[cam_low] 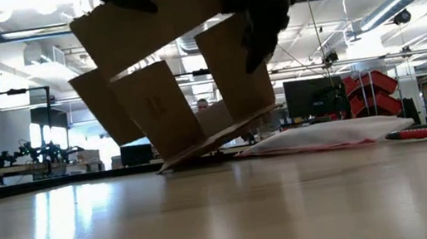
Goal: Unpack boxes
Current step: Break down the cardboard box
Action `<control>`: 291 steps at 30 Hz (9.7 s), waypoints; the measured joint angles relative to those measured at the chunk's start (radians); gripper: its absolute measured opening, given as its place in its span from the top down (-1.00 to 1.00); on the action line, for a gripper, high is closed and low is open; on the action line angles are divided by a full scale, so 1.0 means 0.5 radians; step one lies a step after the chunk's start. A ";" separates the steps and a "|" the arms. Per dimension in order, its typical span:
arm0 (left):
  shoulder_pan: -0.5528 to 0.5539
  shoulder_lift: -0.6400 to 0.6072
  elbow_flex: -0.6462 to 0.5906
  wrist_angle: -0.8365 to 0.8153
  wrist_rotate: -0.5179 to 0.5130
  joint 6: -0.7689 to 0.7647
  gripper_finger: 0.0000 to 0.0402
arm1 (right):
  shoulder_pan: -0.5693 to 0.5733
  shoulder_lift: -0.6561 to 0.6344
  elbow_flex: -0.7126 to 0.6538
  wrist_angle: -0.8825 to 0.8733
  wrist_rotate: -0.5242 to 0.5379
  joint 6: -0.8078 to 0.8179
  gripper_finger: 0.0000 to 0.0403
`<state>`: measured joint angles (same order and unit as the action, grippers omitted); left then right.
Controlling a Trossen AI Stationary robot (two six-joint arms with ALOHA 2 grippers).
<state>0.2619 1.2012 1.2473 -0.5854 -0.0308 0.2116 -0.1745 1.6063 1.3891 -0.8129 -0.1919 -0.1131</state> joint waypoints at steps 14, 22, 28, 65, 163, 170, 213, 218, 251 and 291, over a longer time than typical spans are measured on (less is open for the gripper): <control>0.003 -0.020 0.071 0.136 -0.024 0.030 1.00 | 0.005 -0.344 0.005 0.389 0.490 0.049 0.14; 0.003 -0.017 0.071 0.140 -0.021 0.014 1.00 | 0.047 -0.337 0.005 0.656 0.519 -0.022 0.14; 0.003 -0.011 0.071 0.239 -0.023 0.006 1.00 | 0.053 -0.327 0.005 0.690 0.490 0.036 0.14; -0.002 0.009 0.070 0.402 0.089 -0.128 1.00 | 0.130 0.073 -0.001 1.205 1.102 0.327 0.14; 0.026 0.268 0.070 1.363 -0.236 -0.378 1.00 | 0.364 0.097 0.657 0.564 1.177 -0.002 0.35; 0.026 0.267 0.071 1.360 -0.233 -0.379 1.00 | 0.309 0.097 0.674 0.076 1.877 0.275 0.46; 0.026 0.255 0.071 1.424 -0.161 -0.520 1.00 | 0.367 -0.199 0.449 0.141 2.556 0.140 -0.68; 0.026 0.255 0.071 1.481 -0.161 -0.583 1.00 | 0.357 -0.199 0.449 0.143 2.840 -0.101 -0.68; 0.026 0.255 0.071 1.262 -0.066 -0.488 1.00 | 0.288 -0.408 0.448 0.356 3.377 -0.586 -0.36; 0.049 0.262 0.131 1.398 -0.133 -0.425 1.00 | 0.480 -0.181 0.449 0.790 2.929 -0.859 -0.71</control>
<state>0.2863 1.3321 1.3128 0.1136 -0.0975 -0.0010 0.0654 1.5159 1.6138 -0.4179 1.2724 -0.5429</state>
